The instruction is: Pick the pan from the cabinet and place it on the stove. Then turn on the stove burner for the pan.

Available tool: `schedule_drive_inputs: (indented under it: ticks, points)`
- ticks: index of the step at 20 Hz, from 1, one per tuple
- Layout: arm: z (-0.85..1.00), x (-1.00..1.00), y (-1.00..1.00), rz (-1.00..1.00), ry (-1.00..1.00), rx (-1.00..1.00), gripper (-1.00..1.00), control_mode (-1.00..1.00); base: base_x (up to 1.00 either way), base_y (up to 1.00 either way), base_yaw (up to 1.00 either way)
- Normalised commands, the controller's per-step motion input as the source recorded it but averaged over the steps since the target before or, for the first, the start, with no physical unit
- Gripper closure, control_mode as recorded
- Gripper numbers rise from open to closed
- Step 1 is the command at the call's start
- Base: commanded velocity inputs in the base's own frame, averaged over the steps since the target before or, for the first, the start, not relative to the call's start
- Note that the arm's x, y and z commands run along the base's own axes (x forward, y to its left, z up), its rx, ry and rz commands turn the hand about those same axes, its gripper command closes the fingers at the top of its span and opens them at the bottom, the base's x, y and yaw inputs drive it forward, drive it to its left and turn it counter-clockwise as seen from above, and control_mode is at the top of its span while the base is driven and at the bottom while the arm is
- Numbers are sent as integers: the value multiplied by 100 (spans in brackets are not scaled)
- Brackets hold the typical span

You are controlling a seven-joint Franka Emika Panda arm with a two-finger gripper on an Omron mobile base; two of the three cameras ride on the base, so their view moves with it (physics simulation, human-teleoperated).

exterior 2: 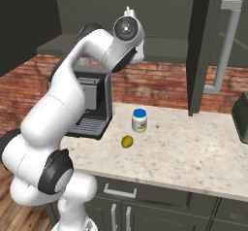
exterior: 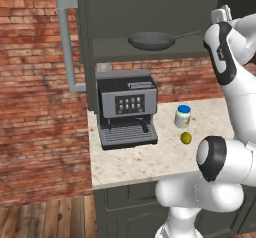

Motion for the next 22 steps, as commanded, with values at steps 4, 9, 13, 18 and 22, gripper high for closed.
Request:
schedule_drive_inputs:
  ticks: [4,9,13,18,22]
  points:
    - [-1,37,-1,12,-1,11,-100,-100,0,0,0]
    - [-3,39,0,12,-1,8,-100,-100,0,0,0]
    - [-8,38,0,10,-1,3,-100,-100,0,0,0]
    - [-10,32,-1,6,0,0,-100,-100,0,0,0]
    - [-6,33,0,3,0,0,-100,-100,0,0,0]
